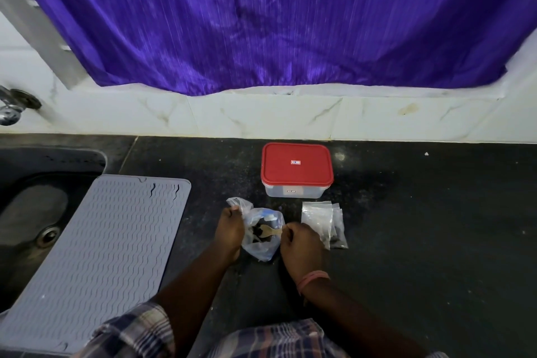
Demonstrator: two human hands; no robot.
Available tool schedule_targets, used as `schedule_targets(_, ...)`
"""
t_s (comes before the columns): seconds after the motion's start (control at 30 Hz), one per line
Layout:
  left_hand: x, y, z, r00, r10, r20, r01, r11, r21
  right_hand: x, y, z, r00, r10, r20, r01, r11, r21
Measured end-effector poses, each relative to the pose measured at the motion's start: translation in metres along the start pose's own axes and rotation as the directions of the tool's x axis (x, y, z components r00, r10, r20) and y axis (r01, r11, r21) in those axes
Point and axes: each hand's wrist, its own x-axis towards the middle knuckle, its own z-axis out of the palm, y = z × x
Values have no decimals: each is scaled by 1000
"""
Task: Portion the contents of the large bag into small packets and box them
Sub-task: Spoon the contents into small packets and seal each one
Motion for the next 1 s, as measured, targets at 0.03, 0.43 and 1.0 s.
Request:
schedule_targets(0.03,3,-5,-1,1000,2,19,-2,1000,8,1,-1,0,1000,7,3,-7,1000,6)
schedule_targets(0.43,23,-22,-4,1000,-10,-1,10,1000,12,2,8,8,994,107,-2,-106,983,149)
schedule_targets(1.0,7,15,-7,989,45,-143,-11,972,236,15,15,-7,946,322,-32,-297,904,309)
